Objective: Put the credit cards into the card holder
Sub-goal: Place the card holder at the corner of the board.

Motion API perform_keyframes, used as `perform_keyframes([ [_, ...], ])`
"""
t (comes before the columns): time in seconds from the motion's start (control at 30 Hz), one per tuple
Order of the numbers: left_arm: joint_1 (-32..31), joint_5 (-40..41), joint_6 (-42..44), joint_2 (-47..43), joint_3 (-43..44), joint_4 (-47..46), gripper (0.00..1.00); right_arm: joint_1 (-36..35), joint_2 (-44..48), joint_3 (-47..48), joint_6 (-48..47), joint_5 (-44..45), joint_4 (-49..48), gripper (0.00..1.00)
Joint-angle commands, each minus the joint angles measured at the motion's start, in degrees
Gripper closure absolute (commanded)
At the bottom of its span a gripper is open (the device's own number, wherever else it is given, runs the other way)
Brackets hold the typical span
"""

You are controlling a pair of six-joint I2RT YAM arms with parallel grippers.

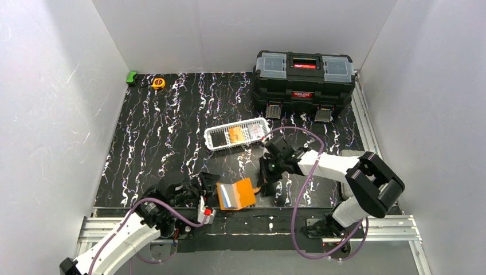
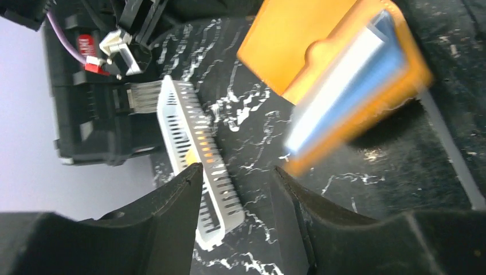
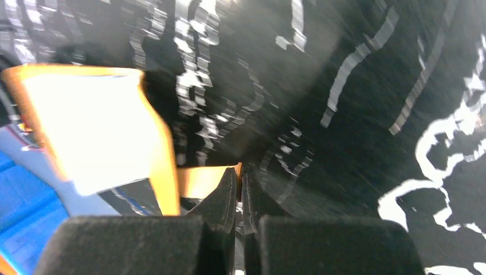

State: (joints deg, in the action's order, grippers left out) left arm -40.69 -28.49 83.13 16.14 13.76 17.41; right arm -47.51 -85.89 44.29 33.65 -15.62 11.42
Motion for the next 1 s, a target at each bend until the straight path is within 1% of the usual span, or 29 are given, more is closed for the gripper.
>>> perform_keyframes([
  [0.0, -0.1, -3.8, 0.8, 8.0, 2.2, -2.5, 0.55, 1.1, 3.2, -4.9, 2.9, 1.8, -4.5, 0.99],
  [0.13, -0.1, -7.6, 4.5, 16.3, 3.0, -5.3, 0.55, 1.5, 6.4, -6.7, 3.1, 5.5, -1.3, 0.99],
  [0.27, -0.2, -10.2, 7.2, 22.3, 3.9, -7.7, 0.55, 1.5, 9.2, -7.0, 2.6, 5.8, -0.6, 0.99],
  [0.4, -0.2, -12.7, 7.9, 27.4, 5.7, -13.6, 0.55, 1.4, 11.6, -3.0, 1.9, 5.9, 1.2, 0.99],
  [0.6, -0.7, -13.4, 7.5, 36.2, 11.0, -19.3, 0.55, 0.8, 14.5, 3.0, -0.1, 5.0, 4.3, 0.99],
  [0.8, -3.5, -14.1, 8.2, 38.5, 12.5, -19.7, 0.55, -1.1, 12.8, 4.4, -0.7, 4.8, 4.6, 0.99],
  [0.97, -6.6, -12.2, 6.4, 41.1, 12.7, -21.6, 0.57, -2.2, 11.4, 4.8, -0.8, 5.6, 4.9, 0.99],
])
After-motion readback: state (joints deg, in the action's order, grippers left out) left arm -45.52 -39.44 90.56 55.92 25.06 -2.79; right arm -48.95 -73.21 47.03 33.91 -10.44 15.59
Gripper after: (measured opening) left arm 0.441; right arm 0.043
